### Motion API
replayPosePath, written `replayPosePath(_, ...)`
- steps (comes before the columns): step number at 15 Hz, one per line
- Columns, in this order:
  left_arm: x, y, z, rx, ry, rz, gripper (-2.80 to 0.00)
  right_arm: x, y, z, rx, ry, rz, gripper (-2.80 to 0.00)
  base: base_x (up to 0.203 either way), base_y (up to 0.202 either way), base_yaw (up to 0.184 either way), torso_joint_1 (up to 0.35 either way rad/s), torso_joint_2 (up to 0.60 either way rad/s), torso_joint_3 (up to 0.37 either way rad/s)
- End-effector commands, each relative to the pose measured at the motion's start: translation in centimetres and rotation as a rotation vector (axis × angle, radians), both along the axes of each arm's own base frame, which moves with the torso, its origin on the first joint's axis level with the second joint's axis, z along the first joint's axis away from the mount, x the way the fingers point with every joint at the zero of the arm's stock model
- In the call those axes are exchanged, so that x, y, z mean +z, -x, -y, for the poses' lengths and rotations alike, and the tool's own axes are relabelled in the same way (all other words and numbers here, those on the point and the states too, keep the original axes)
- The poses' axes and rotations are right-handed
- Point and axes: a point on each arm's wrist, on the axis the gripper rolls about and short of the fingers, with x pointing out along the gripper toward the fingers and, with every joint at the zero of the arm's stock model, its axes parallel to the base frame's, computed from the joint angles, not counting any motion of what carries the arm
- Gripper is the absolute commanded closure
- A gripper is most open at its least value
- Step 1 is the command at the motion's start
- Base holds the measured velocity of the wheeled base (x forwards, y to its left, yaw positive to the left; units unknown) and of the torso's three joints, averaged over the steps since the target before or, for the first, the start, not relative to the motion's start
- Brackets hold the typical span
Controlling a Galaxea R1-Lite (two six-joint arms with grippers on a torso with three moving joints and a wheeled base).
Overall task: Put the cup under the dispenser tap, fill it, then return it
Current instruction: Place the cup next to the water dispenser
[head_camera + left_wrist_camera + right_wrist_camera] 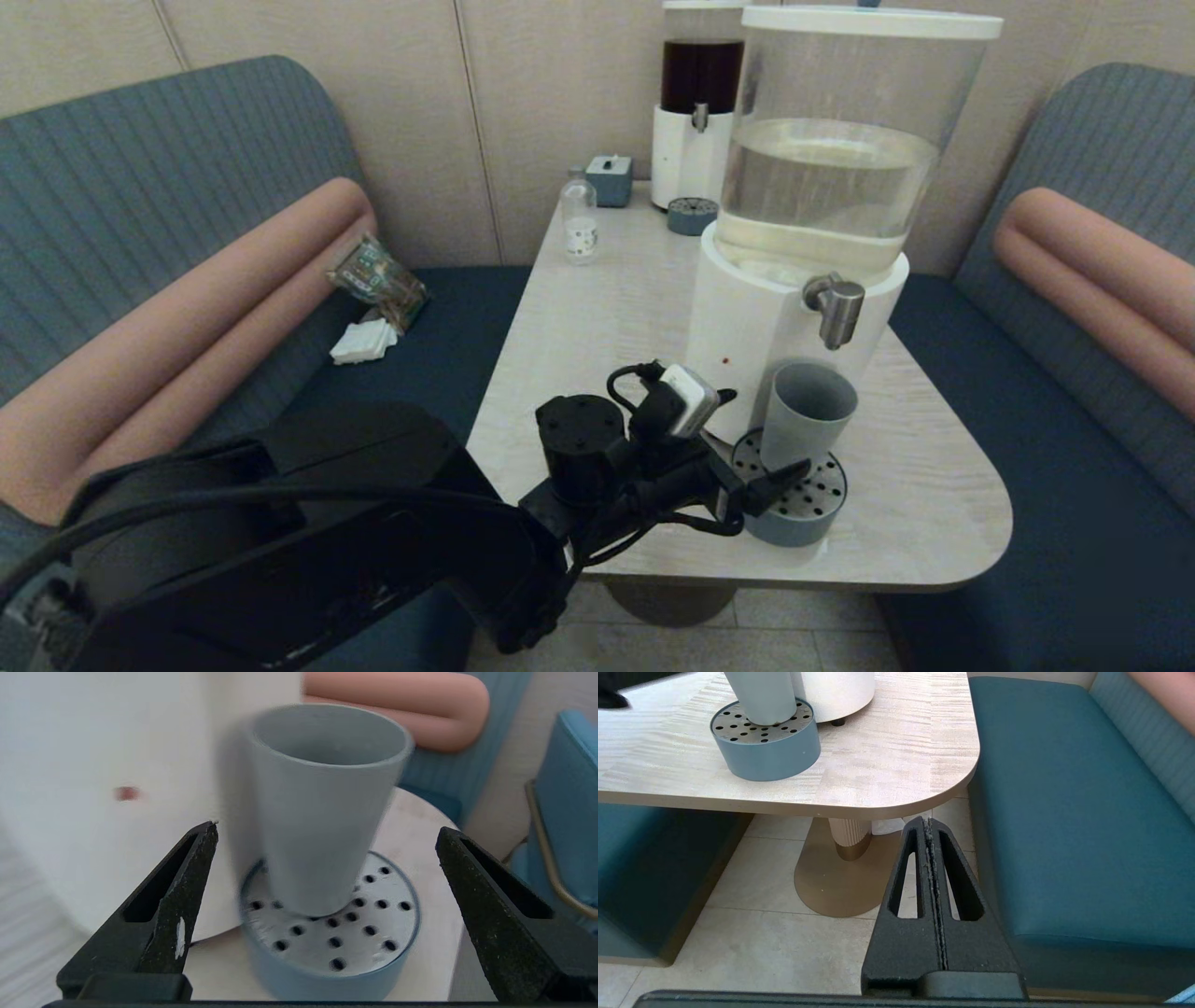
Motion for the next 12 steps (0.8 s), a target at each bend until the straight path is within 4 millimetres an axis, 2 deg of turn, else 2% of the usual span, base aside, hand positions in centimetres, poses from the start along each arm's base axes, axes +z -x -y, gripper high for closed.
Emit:
replayPosePath(1,-0.9,-0.1,1.0,-0.017,0.001,0.001,-2.8,0.0,0.0,0.0,0.0,0.0,-0.001,0.0,0.0,0.0,0.0,0.0,0.0,0.0)
replayPosePath(5,-1.6,-0.2,2.4,-0.031,0.009,0.007,-2.8,0.0,0.0,0.0,0.0,0.0,-0.001,0.0,0.0,0.0,0.0,0.0,0.0,0.0)
replayPosePath(12,-3.1,-1.9,4.9,-0.023,0.033,0.025,-2.8,0.0,0.0,0.0,0.0,0.0,-0.001,0.0,0.0,0.0,0.0,0.0,0.0,0.0)
